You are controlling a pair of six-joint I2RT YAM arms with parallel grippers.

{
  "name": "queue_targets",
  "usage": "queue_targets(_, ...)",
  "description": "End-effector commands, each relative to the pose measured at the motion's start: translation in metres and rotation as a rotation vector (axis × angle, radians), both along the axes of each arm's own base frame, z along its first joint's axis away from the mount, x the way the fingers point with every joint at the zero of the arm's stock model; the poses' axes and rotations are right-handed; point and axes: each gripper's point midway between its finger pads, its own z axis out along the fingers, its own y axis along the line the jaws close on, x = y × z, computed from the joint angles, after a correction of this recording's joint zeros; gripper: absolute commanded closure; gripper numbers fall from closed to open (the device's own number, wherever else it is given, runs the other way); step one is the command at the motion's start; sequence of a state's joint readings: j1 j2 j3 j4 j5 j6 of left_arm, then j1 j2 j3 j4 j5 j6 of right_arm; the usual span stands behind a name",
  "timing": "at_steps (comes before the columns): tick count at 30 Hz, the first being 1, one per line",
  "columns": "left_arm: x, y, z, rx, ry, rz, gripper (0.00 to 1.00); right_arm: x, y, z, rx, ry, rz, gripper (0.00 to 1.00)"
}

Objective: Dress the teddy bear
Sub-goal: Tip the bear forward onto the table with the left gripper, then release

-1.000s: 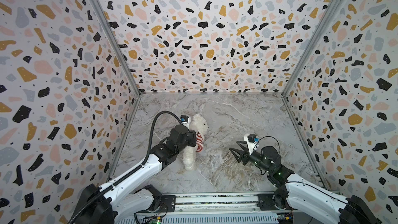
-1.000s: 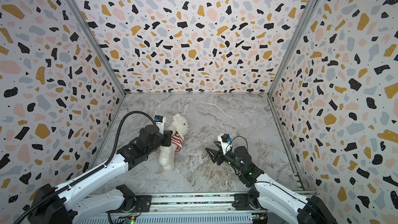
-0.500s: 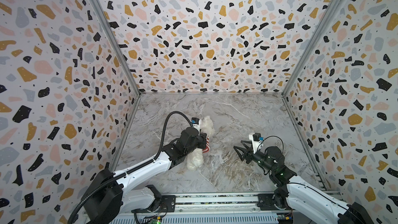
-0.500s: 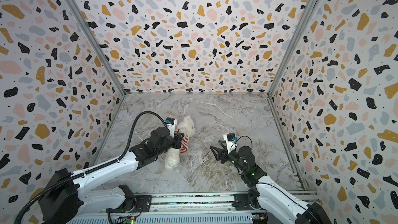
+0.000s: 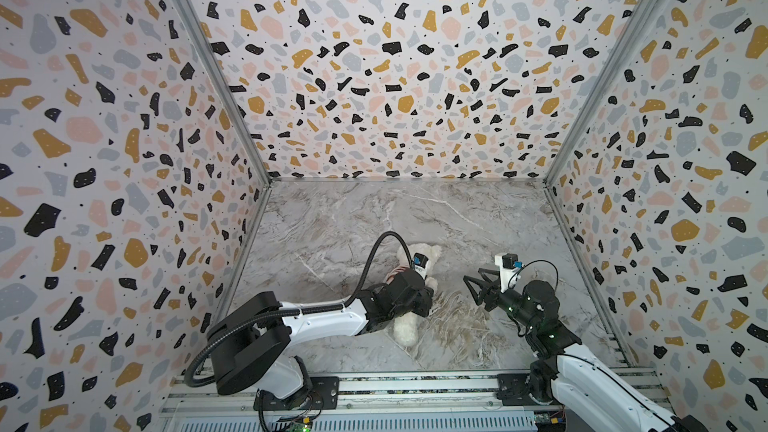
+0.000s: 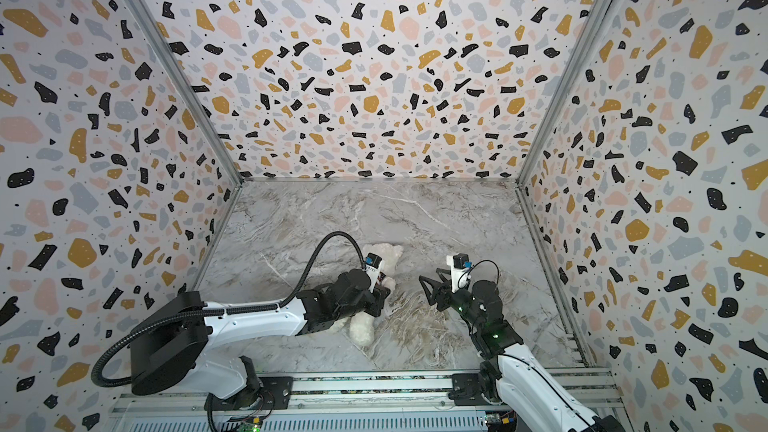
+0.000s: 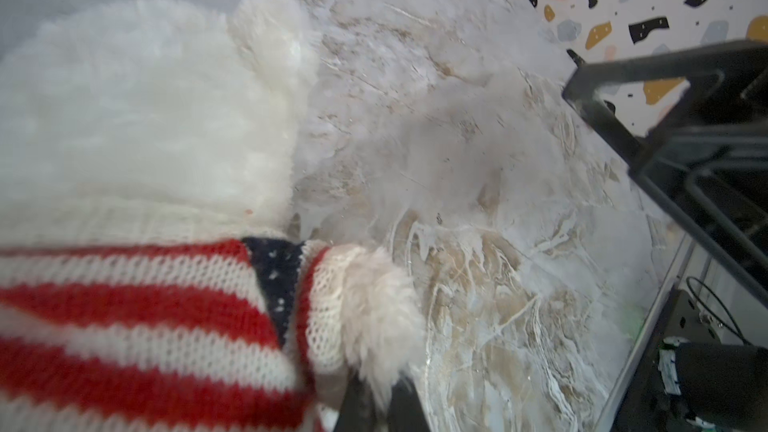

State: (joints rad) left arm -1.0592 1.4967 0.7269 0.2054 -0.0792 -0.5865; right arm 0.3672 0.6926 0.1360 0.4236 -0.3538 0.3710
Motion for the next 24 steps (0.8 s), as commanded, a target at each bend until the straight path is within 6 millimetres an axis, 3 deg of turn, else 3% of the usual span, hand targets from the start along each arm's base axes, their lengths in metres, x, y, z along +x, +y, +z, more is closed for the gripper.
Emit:
queue_targets(1, -0.010, -0.015, 0.003, -0.017, -0.015, -0.059, 0.93, 0.004, 0.001, 0.006, -0.028, 0.013, 0.011, 0.31)
queue_targets(4, -0.016, -0.012, -0.003, -0.013, -0.001, -0.069, 0.86, 0.008, 0.002, 0.003, -0.050, 0.030, 0.015, 0.31)
queue_targets(7, -0.024, -0.011, -0.002, -0.023, 0.011, -0.098, 0.71, 0.010, 0.004, 0.002, -0.062, 0.040, 0.020, 0.31)
queue_targets(13, -0.037, -0.015, 0.022, -0.139, 0.008, -0.160, 0.48, 0.017, 0.006, 0.007, -0.075, 0.030, 0.023, 0.31)
queue_targets(16, -0.046, -0.014, 0.034, -0.163, 0.014, -0.198, 0.47, 0.018, 0.007, 0.008, -0.085, 0.030, 0.033, 0.30)
queue_targets(19, -0.042, 0.001, 0.043, -0.149, -0.004, -0.166, 0.47, 0.018, 0.008, 0.008, -0.085, 0.029, 0.038, 0.30)
queue_targets(24, -0.013, 0.045, 0.045, -0.114, -0.001, -0.023, 0.45, 0.015, 0.009, 0.008, -0.077, 0.024, 0.049, 0.29)
